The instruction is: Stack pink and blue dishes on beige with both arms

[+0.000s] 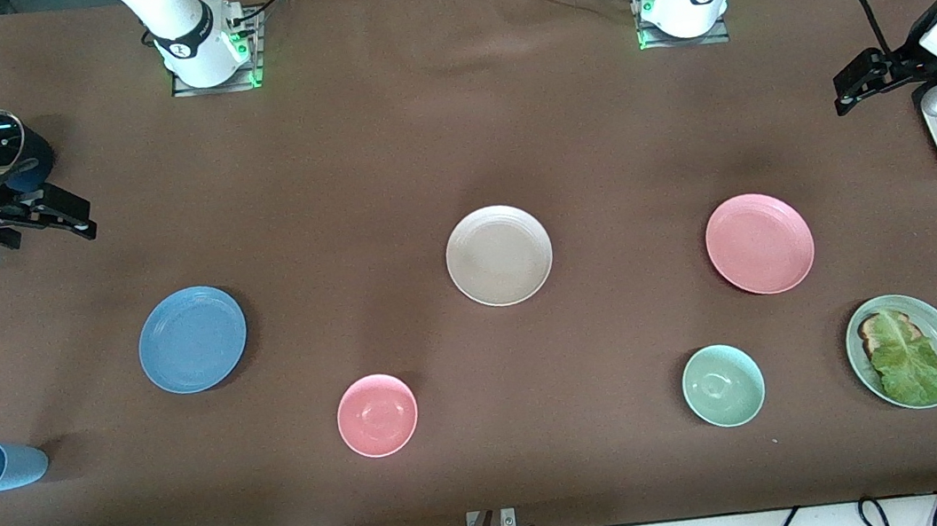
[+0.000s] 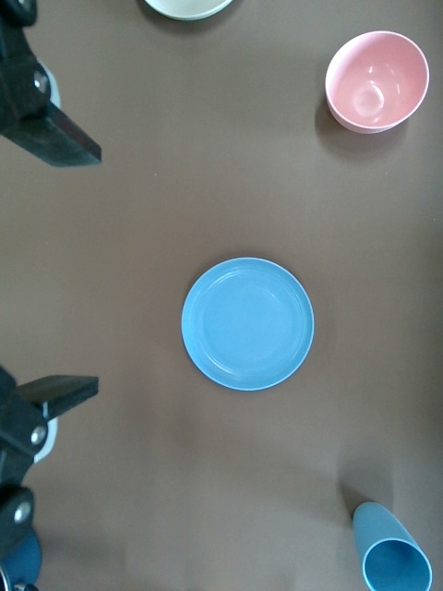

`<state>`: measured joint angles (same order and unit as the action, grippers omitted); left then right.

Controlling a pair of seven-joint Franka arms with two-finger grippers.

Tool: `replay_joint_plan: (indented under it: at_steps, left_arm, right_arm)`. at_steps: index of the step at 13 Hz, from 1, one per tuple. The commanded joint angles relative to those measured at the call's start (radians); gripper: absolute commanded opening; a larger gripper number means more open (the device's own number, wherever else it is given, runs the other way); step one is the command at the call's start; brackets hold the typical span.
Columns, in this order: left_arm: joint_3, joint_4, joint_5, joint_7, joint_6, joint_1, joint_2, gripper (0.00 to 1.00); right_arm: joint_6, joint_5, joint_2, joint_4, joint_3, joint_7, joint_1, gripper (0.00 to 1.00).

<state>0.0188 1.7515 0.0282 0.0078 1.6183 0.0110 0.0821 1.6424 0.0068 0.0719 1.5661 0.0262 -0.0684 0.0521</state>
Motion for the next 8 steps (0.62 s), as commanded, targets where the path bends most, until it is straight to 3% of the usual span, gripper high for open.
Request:
replay_joint_plan:
  at_steps: [1, 8]
  left_arm:
    - [0.0, 0.003, 0.01, 0.0, 0.008, -0.003, 0.004, 1.0]
    - [0.0, 0.003, 0.01, 0.0, 0.008, -0.003, 0.004, 1.0]
  right_arm:
    - [0.008, 0.012, -0.029, 0.028, 0.008, -0.005, -0.011, 1.0]
    - [0.002, 0.012, -0.027, 0.028, 0.005, -0.005, -0.011, 1.0]
